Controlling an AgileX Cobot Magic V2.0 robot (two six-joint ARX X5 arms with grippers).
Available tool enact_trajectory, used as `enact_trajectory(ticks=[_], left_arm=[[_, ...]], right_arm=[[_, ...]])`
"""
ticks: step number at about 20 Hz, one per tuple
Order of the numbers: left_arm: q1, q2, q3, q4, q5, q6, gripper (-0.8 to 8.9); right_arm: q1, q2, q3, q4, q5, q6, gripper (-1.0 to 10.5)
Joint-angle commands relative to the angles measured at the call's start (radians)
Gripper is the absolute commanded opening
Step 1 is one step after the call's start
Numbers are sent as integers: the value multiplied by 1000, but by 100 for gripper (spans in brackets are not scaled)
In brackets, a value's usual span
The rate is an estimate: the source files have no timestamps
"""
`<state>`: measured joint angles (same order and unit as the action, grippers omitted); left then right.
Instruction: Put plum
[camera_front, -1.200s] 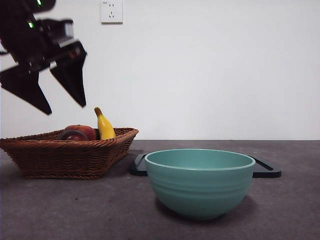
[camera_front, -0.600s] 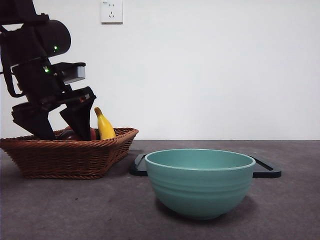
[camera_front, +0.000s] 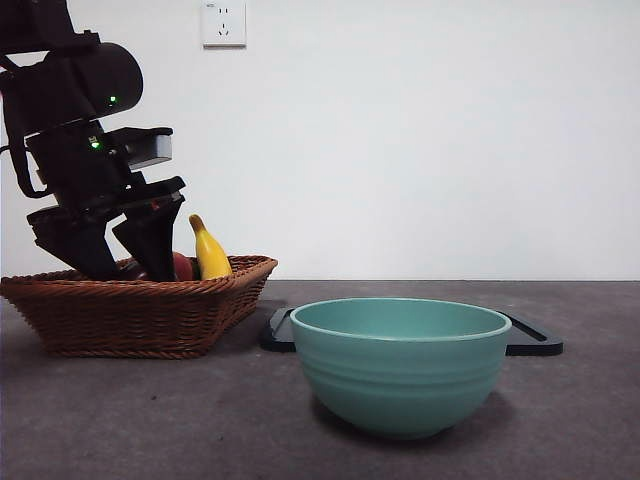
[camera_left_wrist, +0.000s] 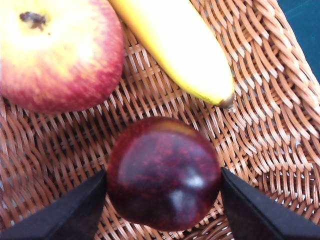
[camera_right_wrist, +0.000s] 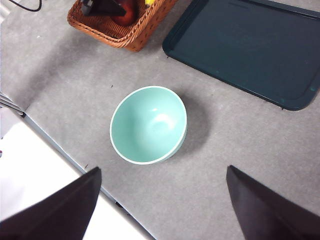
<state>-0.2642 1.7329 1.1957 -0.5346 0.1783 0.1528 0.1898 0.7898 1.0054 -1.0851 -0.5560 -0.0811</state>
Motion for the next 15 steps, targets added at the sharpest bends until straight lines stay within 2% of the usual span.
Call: enact_trajectory(ticks=[1,10,15], left_arm=[[-5,22,25,-3,2,15,290],[-6,-64,28,-26,16,10,277],[-43,-235,28,-50,103,-17,277]], right_arm=[[4,6,20,8,-1,3,400],[4,6,20,8,-1,3,400],[4,6,20,8,-1,2,400]])
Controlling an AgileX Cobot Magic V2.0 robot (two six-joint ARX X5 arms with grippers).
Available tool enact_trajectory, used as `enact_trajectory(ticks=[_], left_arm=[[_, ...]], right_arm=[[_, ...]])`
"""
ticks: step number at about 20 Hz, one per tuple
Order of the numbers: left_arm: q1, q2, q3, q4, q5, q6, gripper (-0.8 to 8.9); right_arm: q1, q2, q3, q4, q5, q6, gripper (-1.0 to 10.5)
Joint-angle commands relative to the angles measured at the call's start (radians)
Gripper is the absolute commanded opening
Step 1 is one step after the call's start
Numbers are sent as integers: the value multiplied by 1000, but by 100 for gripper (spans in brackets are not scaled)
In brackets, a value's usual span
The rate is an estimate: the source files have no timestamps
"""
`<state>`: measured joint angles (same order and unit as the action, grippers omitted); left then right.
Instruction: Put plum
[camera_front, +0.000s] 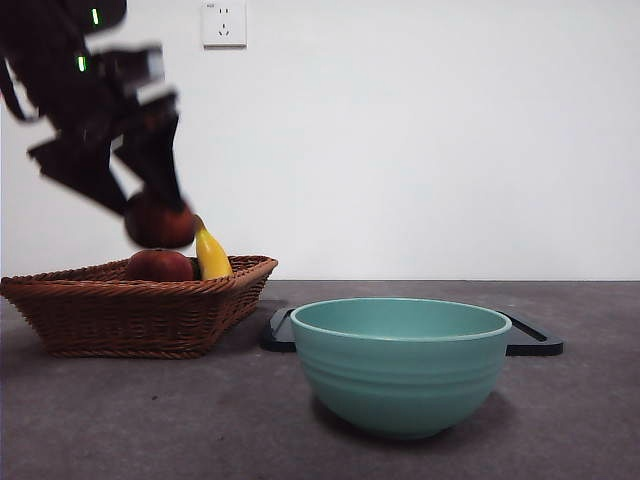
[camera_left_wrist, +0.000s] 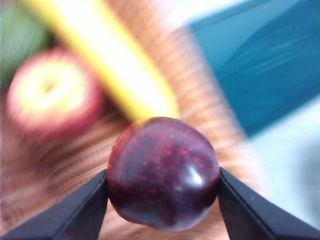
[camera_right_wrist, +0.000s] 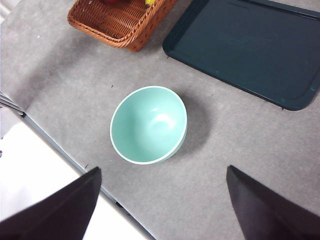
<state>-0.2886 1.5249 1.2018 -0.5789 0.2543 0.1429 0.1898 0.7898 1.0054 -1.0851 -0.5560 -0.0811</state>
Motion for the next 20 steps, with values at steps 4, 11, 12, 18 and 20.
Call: enact_trajectory(ticks=[4,11,12,18,20], left_arm=[[-124,-146,22,-34,119,-29,277],[-400,-145,22,-9,122,-28,276],[-430,-133,22,1,120,-27,276],[-543,4,22,34,114,1,276],[-570,60,22,41,80,7,276]], right_arm=[[4,6,20,11,0,2,400],[4,6,20,12,0,3,400],[4,6,20,12,0,3,400],[4,6,20,12,0,3,400],[4,6,20,12,0,3,400]])
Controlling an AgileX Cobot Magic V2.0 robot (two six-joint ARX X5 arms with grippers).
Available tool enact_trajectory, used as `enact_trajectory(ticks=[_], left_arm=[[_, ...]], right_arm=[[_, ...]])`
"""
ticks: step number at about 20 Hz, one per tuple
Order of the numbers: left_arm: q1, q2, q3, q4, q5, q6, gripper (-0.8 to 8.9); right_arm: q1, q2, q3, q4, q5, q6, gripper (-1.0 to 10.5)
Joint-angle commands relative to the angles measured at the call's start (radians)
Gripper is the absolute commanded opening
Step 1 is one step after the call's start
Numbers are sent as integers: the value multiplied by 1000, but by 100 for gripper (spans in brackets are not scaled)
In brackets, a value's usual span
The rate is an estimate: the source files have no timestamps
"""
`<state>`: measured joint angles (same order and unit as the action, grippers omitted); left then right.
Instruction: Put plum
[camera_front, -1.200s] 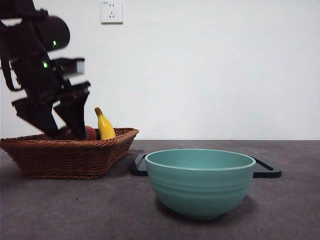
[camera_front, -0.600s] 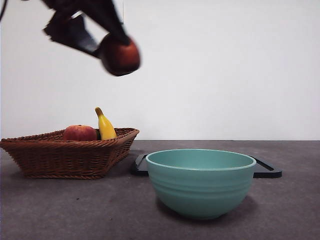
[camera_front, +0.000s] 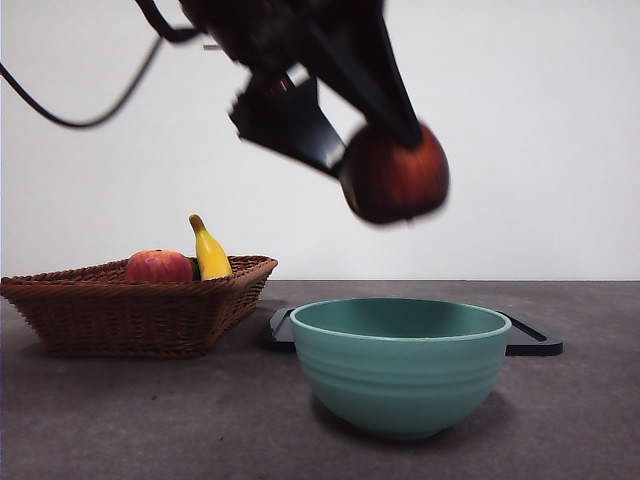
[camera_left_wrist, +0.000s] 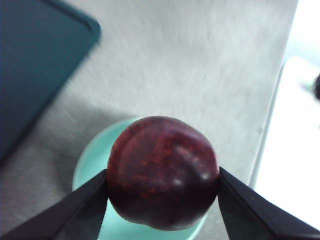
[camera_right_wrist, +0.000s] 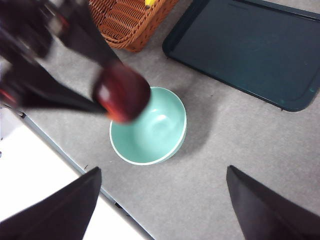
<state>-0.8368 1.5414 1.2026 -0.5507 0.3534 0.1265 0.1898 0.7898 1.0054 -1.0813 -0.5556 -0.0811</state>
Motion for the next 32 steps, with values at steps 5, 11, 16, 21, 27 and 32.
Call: enact_trajectory(ticks=[5,11,16,21,27,32], left_arm=[[-60,154,21,14,-77,52,276],[-81,220,21,32,-146,87,277],[-83,245,21,32,-153,102,281],[-87,245,21,28,-153,102,404],[-89,244,26,22,-152,93,405],[-86,181,60,11,-152,89,405]], right_arm=[[4,6,20,8,-1,3,400],[4,6,20,8,-1,3,400],[4,6,20,8,-1,3,400],[4,6,20,8,-1,3,400],[4,6,20,7,-1,3,400],[4,6,20,7,-1,3,400]])
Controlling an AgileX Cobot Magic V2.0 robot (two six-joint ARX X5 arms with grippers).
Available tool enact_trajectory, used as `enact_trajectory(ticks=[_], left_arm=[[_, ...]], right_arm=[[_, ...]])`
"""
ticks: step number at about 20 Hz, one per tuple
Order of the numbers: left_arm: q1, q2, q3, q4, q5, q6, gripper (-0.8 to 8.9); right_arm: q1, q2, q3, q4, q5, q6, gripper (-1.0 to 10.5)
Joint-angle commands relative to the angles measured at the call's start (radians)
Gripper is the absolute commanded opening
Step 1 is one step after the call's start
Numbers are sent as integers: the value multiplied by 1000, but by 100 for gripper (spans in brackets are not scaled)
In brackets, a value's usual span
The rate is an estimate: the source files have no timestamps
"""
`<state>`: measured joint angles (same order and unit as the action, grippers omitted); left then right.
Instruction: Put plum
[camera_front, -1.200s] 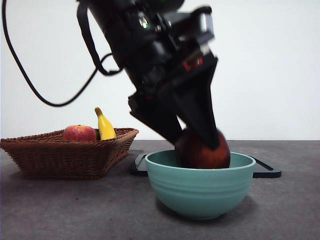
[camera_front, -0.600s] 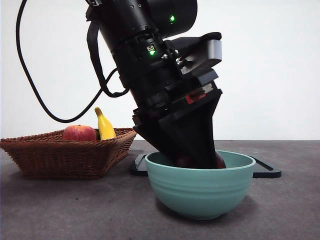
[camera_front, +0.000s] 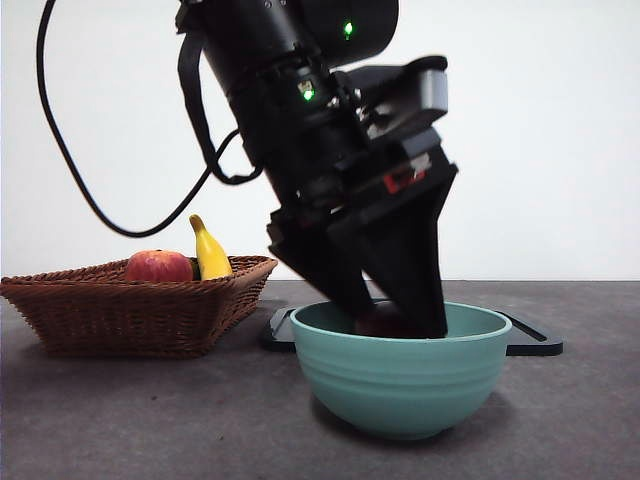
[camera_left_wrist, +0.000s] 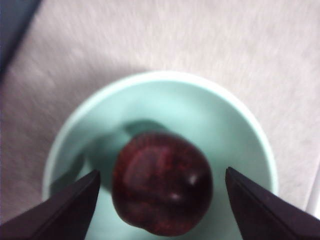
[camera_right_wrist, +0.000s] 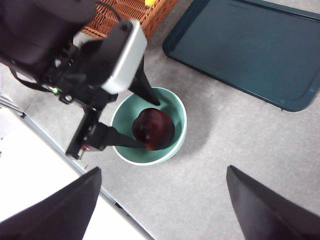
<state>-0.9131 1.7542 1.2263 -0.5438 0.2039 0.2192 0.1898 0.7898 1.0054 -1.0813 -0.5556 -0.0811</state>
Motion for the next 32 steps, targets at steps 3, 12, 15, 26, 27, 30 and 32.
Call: enact_trajectory(ticks=[3,12,15,26,27,30,32], left_arm=[[8,-105,75,-18,-2,-12,405],[211,-407,90,-86,-2,-68,405],[294,-479,90,-146,14,-71,405],[411,-547,27,-477,326,-31,405],[411,-547,10,-496,332,-22,404],[411,-547,-47,-529,333,-10,404],[411,-547,-66,-533,333,-1,404]], right_arm=[[4,6,20,7,-1,2,400],[4,6,20,8,6,2,400],[4,6,20,11,6,2,400],[4,6,19,26,6,2,400],[4,6,19,26,6,2,400],[4,7,19,26,6,2,400],[4,7,19,26,6,3,400]])
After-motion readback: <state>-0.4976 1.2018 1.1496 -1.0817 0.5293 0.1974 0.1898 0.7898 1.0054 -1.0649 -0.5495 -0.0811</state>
